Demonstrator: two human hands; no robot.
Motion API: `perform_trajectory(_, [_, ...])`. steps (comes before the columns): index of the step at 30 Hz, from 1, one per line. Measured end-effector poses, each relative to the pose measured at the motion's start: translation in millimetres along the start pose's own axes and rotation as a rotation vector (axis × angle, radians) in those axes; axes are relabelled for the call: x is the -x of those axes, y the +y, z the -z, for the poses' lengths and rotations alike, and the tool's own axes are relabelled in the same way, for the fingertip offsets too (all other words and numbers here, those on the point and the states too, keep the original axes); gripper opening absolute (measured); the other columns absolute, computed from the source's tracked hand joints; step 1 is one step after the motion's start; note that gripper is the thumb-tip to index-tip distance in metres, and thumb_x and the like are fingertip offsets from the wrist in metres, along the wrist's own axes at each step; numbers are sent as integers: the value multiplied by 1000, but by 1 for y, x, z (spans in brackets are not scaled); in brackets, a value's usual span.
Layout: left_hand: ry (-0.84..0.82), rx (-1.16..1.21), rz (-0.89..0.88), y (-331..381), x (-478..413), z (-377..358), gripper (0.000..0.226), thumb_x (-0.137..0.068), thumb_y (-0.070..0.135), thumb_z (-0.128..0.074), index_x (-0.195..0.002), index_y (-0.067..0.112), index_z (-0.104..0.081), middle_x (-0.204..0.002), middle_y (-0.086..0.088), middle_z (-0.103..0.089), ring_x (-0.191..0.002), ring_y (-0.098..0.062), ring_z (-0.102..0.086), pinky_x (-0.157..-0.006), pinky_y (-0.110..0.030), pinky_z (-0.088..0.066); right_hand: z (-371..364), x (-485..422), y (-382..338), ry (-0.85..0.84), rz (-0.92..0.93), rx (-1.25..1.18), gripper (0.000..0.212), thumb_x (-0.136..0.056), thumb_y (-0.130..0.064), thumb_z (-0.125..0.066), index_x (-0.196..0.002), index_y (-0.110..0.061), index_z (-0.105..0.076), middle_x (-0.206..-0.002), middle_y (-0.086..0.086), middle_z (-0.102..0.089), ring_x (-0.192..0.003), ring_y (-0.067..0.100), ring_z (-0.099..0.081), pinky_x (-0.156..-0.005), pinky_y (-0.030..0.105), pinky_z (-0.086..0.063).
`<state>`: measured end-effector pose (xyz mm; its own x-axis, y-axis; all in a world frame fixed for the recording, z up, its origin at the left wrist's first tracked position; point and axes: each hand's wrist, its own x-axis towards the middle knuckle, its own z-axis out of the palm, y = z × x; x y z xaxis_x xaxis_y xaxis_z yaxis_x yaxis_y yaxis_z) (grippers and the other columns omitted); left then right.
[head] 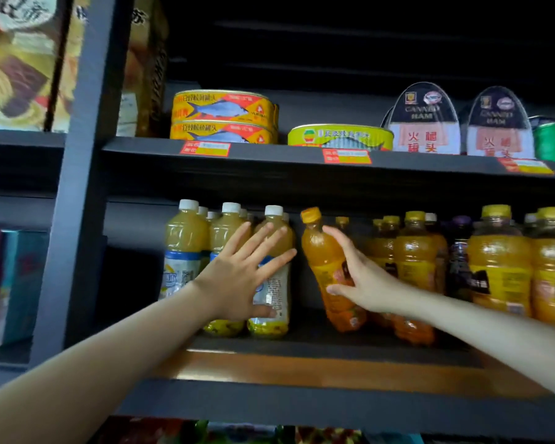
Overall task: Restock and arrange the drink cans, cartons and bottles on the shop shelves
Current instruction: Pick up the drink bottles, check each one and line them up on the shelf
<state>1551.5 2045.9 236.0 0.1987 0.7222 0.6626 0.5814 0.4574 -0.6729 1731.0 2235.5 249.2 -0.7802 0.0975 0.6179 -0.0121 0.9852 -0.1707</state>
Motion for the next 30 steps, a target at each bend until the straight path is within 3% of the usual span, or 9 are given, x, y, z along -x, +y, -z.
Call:
perform_trajectory(2, [19, -8, -44, -4, -3, -3, 98, -73, 82, -33, -148, 18, -32, -154, -20, -30, -141, -39, -30, -114, -55, -13, -13, -21, 5, 44, -85, -44, 105, -88, -14, -69, -141, -57, 10, -154, 12, -30, -125, 18, -50, -108, 34, -40])
perform_trajectory(5, [59, -22, -73, -6, -3, -5, 97, -75, 81, -31, -146, 16, -38, -154, -20, -30, -141, -39, -30, -114, -54, -14, -36, -47, 14, 91, -215, -64, 105, -90, -15, -67, -145, -49, 15, -143, 11, -41, -87, 16, -65, -80, 31, -56])
perform_trajectory(10, [78, -32, -73, -6, -1, -8, 95, -75, 82, -36, -144, 17, -43, -156, -19, -27, -144, -38, -24, -115, -54, -13, -56, -70, 23, 171, -328, -84, 104, -91, -18, -66, -147, -45, 17, -142, 18, -44, -81, 16, -61, -66, 26, -51])
perform_trajectory(11, [86, -37, -70, -6, -1, -9, 95, -75, 82, -36, -144, 17, -43, -156, -19, -27, -144, -38, -24, -115, -54, -12, -59, -72, 26, 160, -335, -89, 107, -89, -19, -68, -146, -45, 19, -143, 19, -43, -85, 19, -62, -68, 27, -52])
perform_trajectory(13, [98, -47, -67, -5, -2, -9, 95, -75, 82, -36, -144, 17, -43, -156, -19, -26, -144, -38, -23, -115, -54, -11, -60, -74, 29, 133, -356, -76, 117, -83, -18, -75, -146, -45, 20, -153, 20, -26, -118, 31, -55, -90, 40, -52])
perform_trajectory(16, [105, -68, -70, -5, -3, -9, 95, -74, 82, -38, -144, 17, -42, -156, -20, -25, -144, -39, -22, -115, -54, -10, -57, -70, 25, 58, -358, 70, 131, -72, -19, -84, -148, -43, 20, -160, 14, 8, -147, 35, -10, -110, 52, -32])
perform_trajectory(19, [98, -77, -69, -5, -3, -9, 95, -74, 82, -38, -143, 17, -43, -156, -21, -25, -144, -40, -21, -115, -55, -10, -56, -65, 24, 1, -274, 360, 133, -70, -30, -85, -147, -43, 23, -156, 5, 32, -146, 29, 20, -115, 55, -19])
perform_trajectory(21, [90, -73, -66, -5, -3, -9, 95, -74, 82, -38, -143, 17, -44, -156, -21, -25, -144, -40, -21, -115, -55, -11, -57, -64, 27, -31, -232, 456, 131, -71, -38, -84, -148, -40, 22, -150, 4, 44, -142, 26, 31, -117, 53, -10])
perform_trajectory(30, [82, -76, -57, -4, -1, -9, 95, -75, 81, -36, -145, 17, -43, -157, -20, -24, -144, -39, -17, -113, -56, -13, -59, -77, 46, -46, -255, 515, 127, -76, -40, -79, -148, -35, 26, -151, 7, 40, -143, 26, 29, -118, 45, 4])
